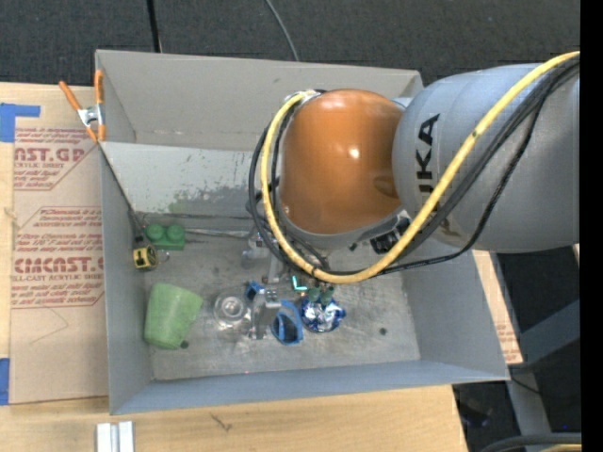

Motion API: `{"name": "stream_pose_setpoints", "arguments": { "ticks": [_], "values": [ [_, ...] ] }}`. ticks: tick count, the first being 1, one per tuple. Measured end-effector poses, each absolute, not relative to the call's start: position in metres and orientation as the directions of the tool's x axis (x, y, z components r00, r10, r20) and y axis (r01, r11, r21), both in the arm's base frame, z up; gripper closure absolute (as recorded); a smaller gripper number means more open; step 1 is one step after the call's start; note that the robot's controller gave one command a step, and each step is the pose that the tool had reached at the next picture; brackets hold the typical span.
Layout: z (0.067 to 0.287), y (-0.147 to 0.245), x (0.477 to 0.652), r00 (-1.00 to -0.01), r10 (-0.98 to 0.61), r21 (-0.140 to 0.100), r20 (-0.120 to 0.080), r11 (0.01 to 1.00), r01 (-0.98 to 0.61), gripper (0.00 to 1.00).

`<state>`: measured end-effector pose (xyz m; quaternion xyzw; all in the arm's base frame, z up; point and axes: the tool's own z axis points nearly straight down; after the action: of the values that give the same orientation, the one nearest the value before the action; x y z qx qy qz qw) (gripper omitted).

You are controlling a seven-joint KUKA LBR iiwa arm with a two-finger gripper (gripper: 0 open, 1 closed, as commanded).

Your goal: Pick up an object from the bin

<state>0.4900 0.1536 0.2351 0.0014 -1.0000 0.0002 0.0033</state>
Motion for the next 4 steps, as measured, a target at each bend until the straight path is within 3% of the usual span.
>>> {"name": "stream_pose_setpoints", "arguments": {
  "ticks": [1, 2, 3, 4],
  "values": [
    [0.118, 0.097, 0.55, -0.925, -0.379, 0.001, 0.003, 0.925, -0.379, 0.0],
    [0.074, 0.08, 0.568, -0.89, -0.455, 0.005, -0.005, 0.89, -0.455, 0.0],
    [0.079, 0.082, 0.574, -0.889, -0.456, -0.002, -0.033, 0.89, -0.457, 1.0],
    [0.194, 0.015, 0.553, -0.881, -0.474, -0.005, -0.008, 0.881, -0.474, 1.0]
  ]
}}
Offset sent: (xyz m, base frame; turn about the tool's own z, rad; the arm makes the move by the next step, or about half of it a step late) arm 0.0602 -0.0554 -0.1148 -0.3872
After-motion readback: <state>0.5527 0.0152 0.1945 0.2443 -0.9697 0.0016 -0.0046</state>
